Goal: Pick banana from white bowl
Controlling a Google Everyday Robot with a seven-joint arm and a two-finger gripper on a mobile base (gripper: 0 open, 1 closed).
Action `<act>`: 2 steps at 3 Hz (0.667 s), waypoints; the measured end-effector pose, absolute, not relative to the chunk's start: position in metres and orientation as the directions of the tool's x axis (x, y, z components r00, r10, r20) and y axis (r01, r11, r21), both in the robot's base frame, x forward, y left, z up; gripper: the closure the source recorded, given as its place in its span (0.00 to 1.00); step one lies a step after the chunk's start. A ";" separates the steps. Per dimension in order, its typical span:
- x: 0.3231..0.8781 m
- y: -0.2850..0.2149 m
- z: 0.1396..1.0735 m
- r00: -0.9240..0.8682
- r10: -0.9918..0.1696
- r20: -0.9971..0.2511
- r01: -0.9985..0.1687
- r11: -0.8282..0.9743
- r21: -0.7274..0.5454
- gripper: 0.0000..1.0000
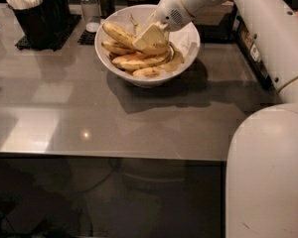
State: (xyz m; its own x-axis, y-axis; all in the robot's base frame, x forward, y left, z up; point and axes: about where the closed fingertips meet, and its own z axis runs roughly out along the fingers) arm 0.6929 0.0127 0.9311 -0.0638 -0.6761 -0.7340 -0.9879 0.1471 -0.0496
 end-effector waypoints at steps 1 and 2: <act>0.659 -0.006 0.968 0.012 -0.659 -0.752 -0.993 0.083 -0.089 1.00; 0.612 -0.026 1.013 0.067 -0.658 -0.750 -0.989 0.055 -0.137 1.00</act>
Offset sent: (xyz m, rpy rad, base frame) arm -0.1540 -0.0686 0.1345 0.0077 -0.1407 0.1320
